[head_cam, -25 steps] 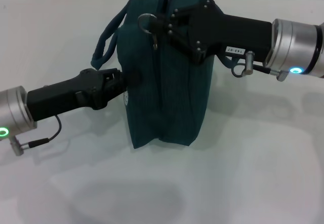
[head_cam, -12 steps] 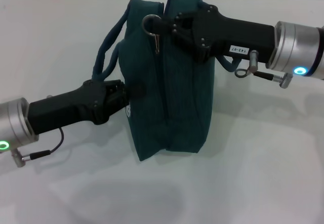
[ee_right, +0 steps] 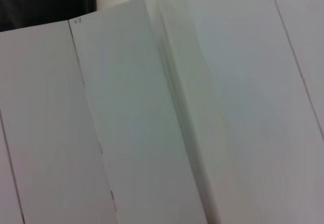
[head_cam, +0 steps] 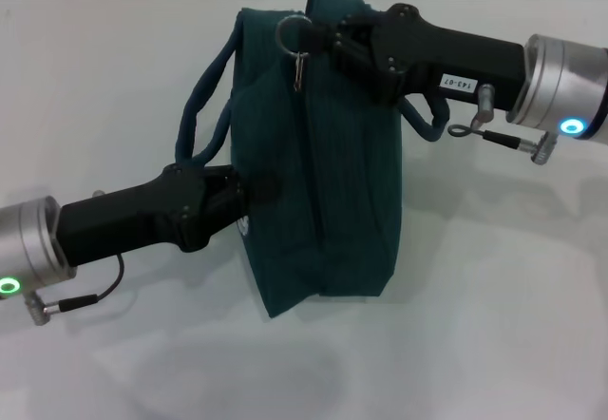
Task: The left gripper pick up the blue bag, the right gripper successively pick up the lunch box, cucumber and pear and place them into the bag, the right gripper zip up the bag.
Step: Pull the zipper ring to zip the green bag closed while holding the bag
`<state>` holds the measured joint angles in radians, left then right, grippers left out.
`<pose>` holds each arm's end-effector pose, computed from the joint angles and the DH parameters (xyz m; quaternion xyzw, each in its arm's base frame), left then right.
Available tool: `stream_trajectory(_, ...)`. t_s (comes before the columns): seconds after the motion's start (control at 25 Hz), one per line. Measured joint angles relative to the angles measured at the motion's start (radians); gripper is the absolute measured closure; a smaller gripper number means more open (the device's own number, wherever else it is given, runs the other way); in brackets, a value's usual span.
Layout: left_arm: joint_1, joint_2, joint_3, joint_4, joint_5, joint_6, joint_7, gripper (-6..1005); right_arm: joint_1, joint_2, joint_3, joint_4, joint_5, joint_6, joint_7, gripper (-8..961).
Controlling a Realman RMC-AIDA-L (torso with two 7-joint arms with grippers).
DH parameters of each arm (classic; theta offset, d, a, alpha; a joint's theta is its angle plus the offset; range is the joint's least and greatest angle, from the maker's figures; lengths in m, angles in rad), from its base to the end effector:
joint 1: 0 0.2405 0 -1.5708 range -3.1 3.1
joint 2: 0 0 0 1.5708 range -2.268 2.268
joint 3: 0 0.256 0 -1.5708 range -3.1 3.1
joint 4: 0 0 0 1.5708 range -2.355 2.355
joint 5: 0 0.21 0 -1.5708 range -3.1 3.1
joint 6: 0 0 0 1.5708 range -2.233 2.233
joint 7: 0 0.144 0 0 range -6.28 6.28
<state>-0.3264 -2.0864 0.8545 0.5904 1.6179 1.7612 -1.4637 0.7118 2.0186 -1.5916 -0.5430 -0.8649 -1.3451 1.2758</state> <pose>-0.2659 0.2645 -0.0001 -0.8622 -0.2952 -0.4078 0.0568 0.1166 0.3658 -0.0398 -0.8921 0.1235 0.4319 0.0481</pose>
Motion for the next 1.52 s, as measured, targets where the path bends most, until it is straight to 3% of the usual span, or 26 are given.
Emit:
stream_trajectory(0.48, 0.019, 0.000, 0.001, -0.024, -0.009, 0.081, 0.112, 930, -0.006, 0.001, 0.013, 0.010, 0.001, 0.000, 0.037, 940)
stream_trajectory(1.52, 0.042, 0.000, 0.020, -0.037, -0.006, 0.082, 0.137, 937, -0.002, 0.002, 0.015, 0.013, 0.022, 0.006, 0.115, 940)
